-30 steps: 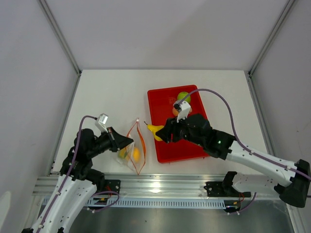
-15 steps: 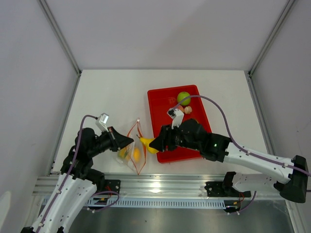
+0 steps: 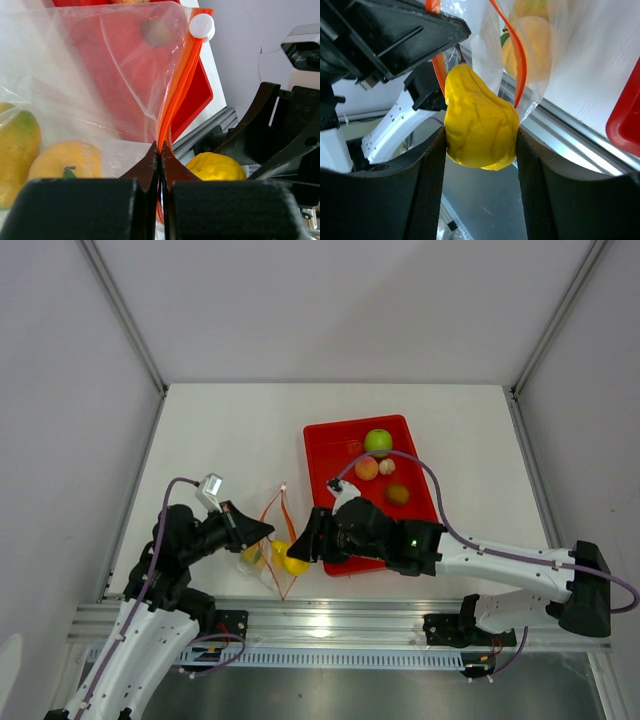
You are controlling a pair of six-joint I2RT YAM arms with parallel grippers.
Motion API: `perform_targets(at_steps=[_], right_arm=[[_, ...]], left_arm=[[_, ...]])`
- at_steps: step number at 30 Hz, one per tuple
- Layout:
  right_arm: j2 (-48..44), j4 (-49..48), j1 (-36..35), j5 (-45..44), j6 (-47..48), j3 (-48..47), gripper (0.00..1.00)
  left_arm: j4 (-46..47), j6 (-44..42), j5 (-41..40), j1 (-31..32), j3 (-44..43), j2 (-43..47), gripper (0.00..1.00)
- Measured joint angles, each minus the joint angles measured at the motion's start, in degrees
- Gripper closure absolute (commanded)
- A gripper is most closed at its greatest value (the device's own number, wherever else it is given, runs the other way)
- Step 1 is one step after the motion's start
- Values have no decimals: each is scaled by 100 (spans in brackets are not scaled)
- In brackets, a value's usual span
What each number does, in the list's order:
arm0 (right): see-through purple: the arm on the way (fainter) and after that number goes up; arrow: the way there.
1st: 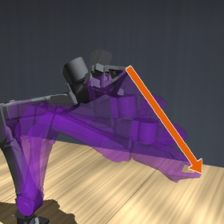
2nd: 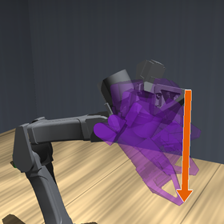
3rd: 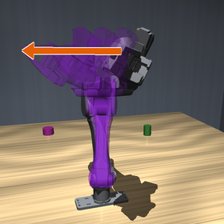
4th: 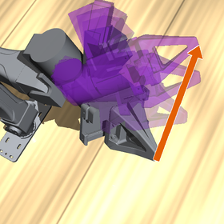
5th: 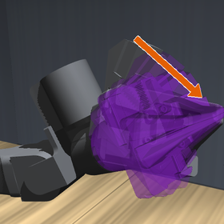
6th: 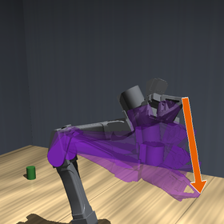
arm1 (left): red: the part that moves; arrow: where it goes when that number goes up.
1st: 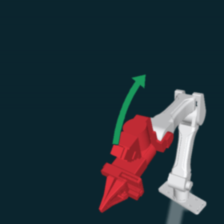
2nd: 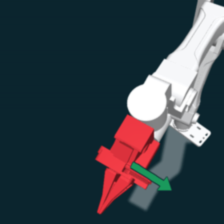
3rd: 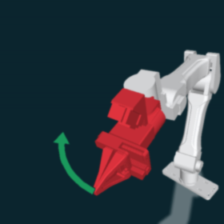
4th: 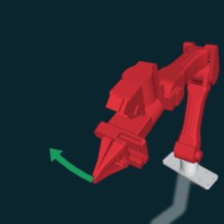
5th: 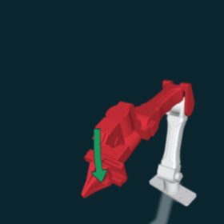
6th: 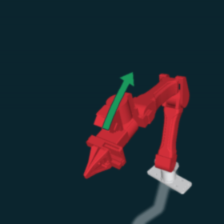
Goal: Place the food in the zip-top bag and seal the zipper
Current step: Place the fake fruit in the zipper food storage bag.
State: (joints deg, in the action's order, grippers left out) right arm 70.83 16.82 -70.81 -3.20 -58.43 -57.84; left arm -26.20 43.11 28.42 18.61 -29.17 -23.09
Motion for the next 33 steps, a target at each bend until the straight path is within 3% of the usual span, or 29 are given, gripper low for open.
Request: perform_targets(at_steps=[10,18,19,22,23,26,33], right_arm=[[772,557,-227,-1119,-1040,-684,93],[1191,481,-236,-1602,-1036,-756,87],[1248,459,-236,-1604,-977,-765,84],[1403,367,-260,-1606,-699,-817,56],[1434,337,-271,-1604,-605,-833,41],[1521,295,-350,-1635,-326,-944,30],[1541,308,-496,-1814,68,-1172,22]], left_arm=[[-136,46,-55,2,-42,302,99],[-142,55,33,2,-61,330,99],[-142,55,35,2,-61,330,99],[-144,57,42,2,-61,330,99],[-142,55,42,2,-61,330,100],[-146,55,42,2,-61,337,99],[-181,52,24,2,-61,372,100]])
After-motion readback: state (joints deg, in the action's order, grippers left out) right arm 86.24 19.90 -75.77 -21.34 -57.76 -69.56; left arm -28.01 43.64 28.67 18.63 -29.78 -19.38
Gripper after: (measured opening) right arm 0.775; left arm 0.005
